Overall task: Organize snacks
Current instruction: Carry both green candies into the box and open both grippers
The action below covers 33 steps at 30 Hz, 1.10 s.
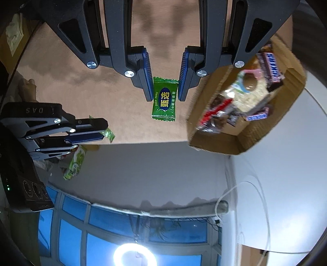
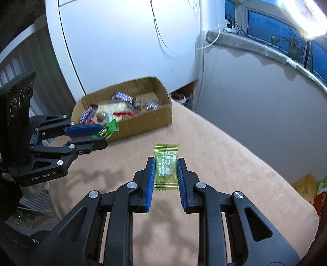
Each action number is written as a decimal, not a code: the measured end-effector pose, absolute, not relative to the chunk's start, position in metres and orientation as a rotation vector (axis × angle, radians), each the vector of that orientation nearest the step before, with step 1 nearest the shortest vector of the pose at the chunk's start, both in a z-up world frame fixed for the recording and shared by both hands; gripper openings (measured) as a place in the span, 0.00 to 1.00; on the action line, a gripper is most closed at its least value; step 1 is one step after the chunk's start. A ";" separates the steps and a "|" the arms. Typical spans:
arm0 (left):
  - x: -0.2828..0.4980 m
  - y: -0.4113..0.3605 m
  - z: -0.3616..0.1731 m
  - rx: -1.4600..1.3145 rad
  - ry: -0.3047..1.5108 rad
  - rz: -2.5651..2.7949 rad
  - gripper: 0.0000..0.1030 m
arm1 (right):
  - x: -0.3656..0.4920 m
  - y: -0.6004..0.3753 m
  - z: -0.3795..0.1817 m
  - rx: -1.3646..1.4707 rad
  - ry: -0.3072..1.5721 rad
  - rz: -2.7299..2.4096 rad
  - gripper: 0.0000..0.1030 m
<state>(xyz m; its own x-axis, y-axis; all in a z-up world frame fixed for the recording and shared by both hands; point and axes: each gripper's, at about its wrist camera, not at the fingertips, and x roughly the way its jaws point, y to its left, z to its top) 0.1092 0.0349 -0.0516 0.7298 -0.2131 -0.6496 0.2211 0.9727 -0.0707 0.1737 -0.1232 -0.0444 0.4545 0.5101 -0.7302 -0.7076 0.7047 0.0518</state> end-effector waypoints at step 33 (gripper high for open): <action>0.137 0.149 -0.058 -0.067 0.701 0.061 0.46 | 0.248 0.030 -0.042 -0.246 0.761 0.896 0.76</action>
